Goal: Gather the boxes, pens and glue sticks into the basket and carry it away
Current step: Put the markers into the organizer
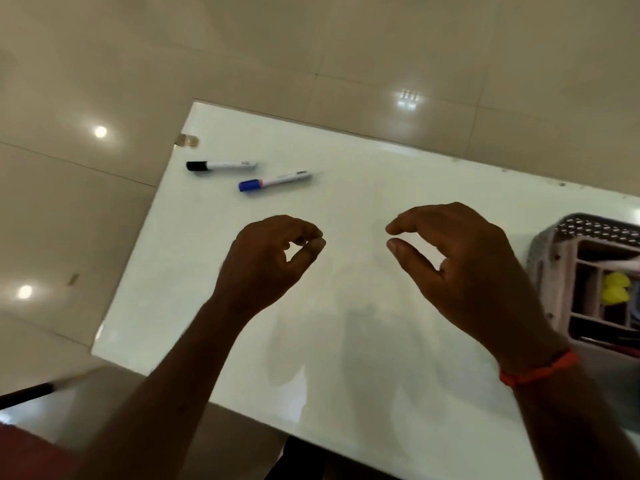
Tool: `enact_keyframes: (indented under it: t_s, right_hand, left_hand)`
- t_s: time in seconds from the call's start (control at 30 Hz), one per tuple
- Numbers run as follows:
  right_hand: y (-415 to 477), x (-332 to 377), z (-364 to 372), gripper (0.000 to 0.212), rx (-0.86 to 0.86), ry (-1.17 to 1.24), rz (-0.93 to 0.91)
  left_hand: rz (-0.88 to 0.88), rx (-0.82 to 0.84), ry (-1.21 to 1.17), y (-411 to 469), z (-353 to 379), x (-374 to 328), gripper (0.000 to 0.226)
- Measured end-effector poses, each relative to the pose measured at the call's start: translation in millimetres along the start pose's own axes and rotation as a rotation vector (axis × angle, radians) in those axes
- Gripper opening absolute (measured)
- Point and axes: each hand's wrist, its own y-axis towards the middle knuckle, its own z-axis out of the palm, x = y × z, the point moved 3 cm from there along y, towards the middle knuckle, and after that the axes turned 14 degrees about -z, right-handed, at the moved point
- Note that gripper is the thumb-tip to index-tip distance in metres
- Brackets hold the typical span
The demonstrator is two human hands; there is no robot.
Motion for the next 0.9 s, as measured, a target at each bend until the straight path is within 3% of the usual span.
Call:
enact_keyframes:
  t_s: [0.1, 0.23, 0.43, 0.77, 0.9]
  right_hand:
    - [39.1, 16.2, 27.6, 0.018, 0.031, 0.022, -0.014]
    - [86.3, 27.8, 68.0, 0.024, 0.137, 0.03, 0.015]
    - [138.0, 33.6, 128.8, 0.045, 0.541, -0.049, 0.07]
    - [169.5, 22.4, 208.9, 0.065, 0.667, -0.115, 0.145]
    - [164.6, 15.2, 231.4, 0.066, 0.659, -0.167, 0.14]
  left_hand:
    - [-0.03, -0.015, 0.031, 22.1, -30.2, 33.7, 0.022]
    - [-0.159, 0.084, 0.174, 53.9, -57.3, 92.8, 0.044]
    - [-0.306, 0.091, 0.346, 91.4, -94.1, 168.3, 0.068]
    - [-0.254, 0.159, 0.35, 122.3, -79.5, 198.8, 0.086]
    - [-0.23, 0.145, 0.381, 128.6, -71.0, 199.8, 0.077]
